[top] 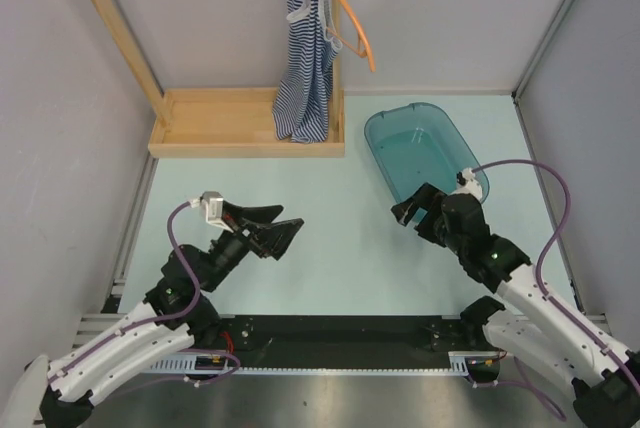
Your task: Remove the tank top from the hanger
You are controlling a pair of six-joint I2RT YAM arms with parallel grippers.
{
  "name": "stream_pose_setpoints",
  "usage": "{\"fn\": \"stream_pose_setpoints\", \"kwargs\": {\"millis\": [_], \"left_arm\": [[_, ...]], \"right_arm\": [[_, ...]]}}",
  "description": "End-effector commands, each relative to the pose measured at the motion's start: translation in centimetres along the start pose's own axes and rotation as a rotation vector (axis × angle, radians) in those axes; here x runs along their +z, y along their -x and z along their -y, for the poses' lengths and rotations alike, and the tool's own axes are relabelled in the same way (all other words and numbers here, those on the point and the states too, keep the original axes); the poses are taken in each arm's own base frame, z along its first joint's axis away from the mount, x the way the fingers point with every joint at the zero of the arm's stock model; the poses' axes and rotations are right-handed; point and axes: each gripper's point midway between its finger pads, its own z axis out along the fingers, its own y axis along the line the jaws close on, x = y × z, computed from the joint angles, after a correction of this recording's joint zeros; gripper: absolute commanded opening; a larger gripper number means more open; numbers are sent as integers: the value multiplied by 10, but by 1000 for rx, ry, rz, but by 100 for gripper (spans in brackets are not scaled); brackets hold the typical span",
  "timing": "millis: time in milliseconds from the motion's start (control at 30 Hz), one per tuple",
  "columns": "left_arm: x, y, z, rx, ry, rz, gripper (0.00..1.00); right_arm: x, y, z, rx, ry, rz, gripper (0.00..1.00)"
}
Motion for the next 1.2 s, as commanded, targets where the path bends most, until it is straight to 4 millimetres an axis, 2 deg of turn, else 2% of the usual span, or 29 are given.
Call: {"fn": "stream_pose_setpoints", "kwargs": {"millis": [0, 33, 67, 100, 133, 167, 200, 233, 267, 300, 333, 367, 400, 467, 500, 567, 600, 633, 667, 700, 767, 800, 833, 867, 1000, 1100, 1133, 1167], "left_arm": [[-10, 9, -31, 4, 220, -20, 99], [-14, 10, -40, -8, 279, -14, 99], [-16, 17, -38, -53, 305, -7, 99], [-25, 10, -48, -43, 361, -48, 99], [-28, 10, -48, -34, 374, -66, 100], [-29, 16, -38, -10, 340, -83, 100], [-32, 13, -34, 11, 321, -120, 100], [-34, 13, -28, 24, 293, -140, 100], [-36, 12, -18, 31, 246, -172, 99], [-37, 12, -14, 24, 232, -175, 99], [-40, 14, -8, 17, 200, -172, 99], [-41, 11, 1, 24, 142, -194, 99], [-43, 10, 7, 27, 108, -200, 100], [-47, 10, 16, 31, 52, -202, 100], [-49, 8, 24, 29, 9, -222, 99], [-54, 9, 33, 22, -33, -226, 99], [-56, 8, 36, 20, -54, -235, 100], [-58, 9, 39, 12, -65, -232, 99], [-61, 10, 41, 7, -74, -230, 99], [-62, 10, 42, 4, -79, -230, 100], [-66, 9, 44, -5, -91, -236, 99], [-67, 9, 44, -7, -95, -238, 100], [-68, 9, 45, -7, -97, -240, 99], [-69, 7, 44, -6, -95, -249, 99], [-71, 3, 41, 9, -82, -272, 99], [-73, 2, 44, 11, -93, -289, 100], [-73, 3, 45, 11, -99, -289, 99], [-73, 3, 46, 11, -102, -291, 100]], "right_arm": [[-4, 48, -20, -151, -29, 129, 100], [-2, 52, -26, -180, -20, 128, 100], [-1, 62, -34, -250, -3, 143, 100], [-2, 68, -44, -285, 23, 150, 100], [-2, 78, -65, -327, 73, 153, 100], [-2, 88, -79, -357, 103, 179, 100], [-2, 97, -87, -424, 113, 199, 100], [-10, 119, -113, -446, 157, 258, 100], [-1, 125, -121, -482, 156, 262, 100], [0, 136, -131, -564, 158, 291, 100], [-8, 159, -153, -581, 181, 360, 100], [3, 166, -162, -619, 174, 367, 100], [5, 177, -170, -672, 178, 396, 100], [-2, 201, -208, -703, 253, 477, 100], [12, 201, -216, -729, 270, 464, 100], [10, 215, -249, -773, 350, 514, 100], [28, 214, -252, -787, 349, 502, 100], [29, 223, -264, -788, 373, 544, 100], [36, 227, -268, -786, 373, 553, 100], [51, 230, -277, -816, 376, 558, 100], [63, 237, -288, -852, 380, 585, 100], [63, 242, -298, -855, 395, 607, 98], [80, 238, -302, -862, 404, 602, 97], [85, 240, -305, -862, 403, 618, 96], [108, 249, -313, -850, 379, 678, 74], [117, 251, -323, -852, 390, 675, 68], [113, 255, -330, -851, 399, 683, 65], [121, 251, -330, -858, 398, 670, 63]]}}
